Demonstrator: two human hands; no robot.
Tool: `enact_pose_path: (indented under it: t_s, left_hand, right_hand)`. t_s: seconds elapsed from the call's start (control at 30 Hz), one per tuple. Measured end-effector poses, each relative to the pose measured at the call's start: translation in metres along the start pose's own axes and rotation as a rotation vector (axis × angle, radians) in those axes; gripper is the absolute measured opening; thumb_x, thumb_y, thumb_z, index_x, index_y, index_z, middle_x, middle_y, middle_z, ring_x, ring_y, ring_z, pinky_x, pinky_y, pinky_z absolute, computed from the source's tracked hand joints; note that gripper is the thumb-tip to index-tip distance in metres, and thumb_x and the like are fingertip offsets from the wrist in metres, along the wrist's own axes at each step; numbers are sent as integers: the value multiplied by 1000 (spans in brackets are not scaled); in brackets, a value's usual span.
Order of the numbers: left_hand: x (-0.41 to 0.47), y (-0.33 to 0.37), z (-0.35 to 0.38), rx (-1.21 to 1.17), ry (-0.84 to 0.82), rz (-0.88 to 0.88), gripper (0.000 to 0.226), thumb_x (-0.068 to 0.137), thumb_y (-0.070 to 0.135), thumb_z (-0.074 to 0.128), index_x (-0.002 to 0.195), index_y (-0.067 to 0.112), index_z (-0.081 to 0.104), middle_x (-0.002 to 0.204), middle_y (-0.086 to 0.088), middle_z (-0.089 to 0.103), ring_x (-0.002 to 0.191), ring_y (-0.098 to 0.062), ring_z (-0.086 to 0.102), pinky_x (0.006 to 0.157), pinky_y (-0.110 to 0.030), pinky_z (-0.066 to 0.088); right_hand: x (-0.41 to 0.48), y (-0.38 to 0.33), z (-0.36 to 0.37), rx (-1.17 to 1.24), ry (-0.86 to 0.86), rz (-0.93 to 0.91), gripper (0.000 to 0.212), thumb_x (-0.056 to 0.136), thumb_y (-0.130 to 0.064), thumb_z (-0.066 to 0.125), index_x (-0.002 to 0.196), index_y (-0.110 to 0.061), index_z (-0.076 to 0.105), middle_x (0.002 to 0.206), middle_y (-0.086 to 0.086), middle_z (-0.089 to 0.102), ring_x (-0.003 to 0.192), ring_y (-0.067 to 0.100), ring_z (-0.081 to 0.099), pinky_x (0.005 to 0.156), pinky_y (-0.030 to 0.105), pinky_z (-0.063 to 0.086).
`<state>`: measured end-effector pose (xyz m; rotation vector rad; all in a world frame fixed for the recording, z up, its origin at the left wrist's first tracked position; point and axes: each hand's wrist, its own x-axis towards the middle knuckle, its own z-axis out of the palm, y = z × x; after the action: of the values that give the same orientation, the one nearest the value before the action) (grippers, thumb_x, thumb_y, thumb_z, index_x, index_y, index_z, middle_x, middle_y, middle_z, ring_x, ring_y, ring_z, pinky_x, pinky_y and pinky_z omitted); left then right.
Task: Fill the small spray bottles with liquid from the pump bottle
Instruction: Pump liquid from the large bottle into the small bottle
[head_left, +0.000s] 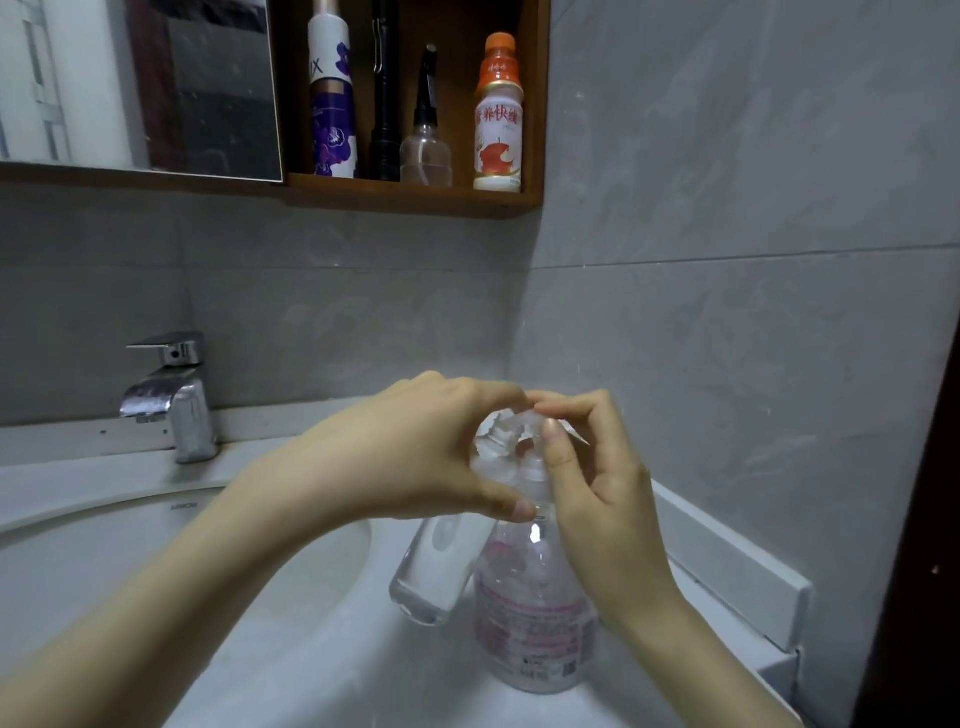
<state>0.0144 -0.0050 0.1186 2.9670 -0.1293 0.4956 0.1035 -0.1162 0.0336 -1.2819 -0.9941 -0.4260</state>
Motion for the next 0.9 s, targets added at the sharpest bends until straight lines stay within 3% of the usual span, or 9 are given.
enact_pose_path:
  t_s: [0.13, 0.27, 0.33, 0.43, 0.63, 0.7, 0.77, 0.9]
  left_hand:
    - [0, 1, 0, 6, 19, 10, 76, 68, 57, 71, 133, 60, 31, 57, 26, 50, 64, 5, 49, 57, -11, 37]
    - [1, 0, 1, -12, 13, 5, 74, 66, 58, 73, 130, 61, 36, 53, 26, 52, 59, 10, 48, 49, -13, 32]
    - [1, -1, 0, -19, 16, 0, 73, 65, 56, 74, 129, 60, 38, 53, 22, 54, 58, 6, 49, 48, -13, 33]
    - [1, 1, 2, -8, -9, 28, 71, 67, 51, 75, 127, 61, 39, 50, 31, 50, 55, 10, 46, 47, -12, 32]
    - [4, 0, 5, -4, -23, 49, 74, 67, 50, 76, 127, 64, 36, 51, 36, 49, 59, 13, 45, 51, -10, 33]
    - [3, 1, 4, -14, -46, 44, 73, 68, 49, 76, 127, 64, 35, 53, 44, 45, 60, 15, 45, 50, -11, 33]
    - [2, 1, 4, -18, -39, 48, 74, 67, 52, 75, 124, 68, 33, 55, 41, 47, 60, 14, 45, 47, -15, 29]
    - [0, 2, 1, -24, -56, 51, 73, 68, 50, 76, 127, 65, 35, 57, 50, 42, 62, 17, 45, 50, -14, 32]
  right_hand:
    - [0, 1, 2, -100, 31, -60, 14, 93, -21, 43, 89, -31, 50, 114, -22, 59, 101, 2, 60, 75, 6, 44]
    - [1, 1, 3, -125, 31, -89, 16, 93, -18, 42, 87, -31, 49, 119, -21, 59, 107, -2, 58, 74, 4, 43]
    - [1, 1, 4, -143, 37, -115, 20, 92, -15, 43, 86, -33, 49, 112, -19, 63, 102, 0, 62, 74, 6, 44]
    - [-1, 2, 5, -188, 56, -170, 25, 93, -13, 44, 85, -37, 48, 103, -22, 63, 93, 0, 63, 71, 5, 43]
    - [-1, 7, 6, -193, 79, -183, 16, 89, -25, 39, 83, -38, 46, 94, -31, 61, 86, -2, 63, 69, 5, 42]
    - [-3, 7, 7, -181, 63, -158, 15, 89, -27, 38, 85, -39, 46, 98, -32, 61, 86, -2, 63, 69, 6, 43]
    - [-5, 6, 6, -175, 47, -143, 16, 89, -27, 38, 87, -41, 46, 105, -29, 61, 77, -5, 61, 65, 3, 40]
    - [-4, 3, 5, -205, 32, -129, 29, 88, -22, 39, 90, -51, 43, 111, -28, 58, 68, -6, 55, 63, 3, 37]
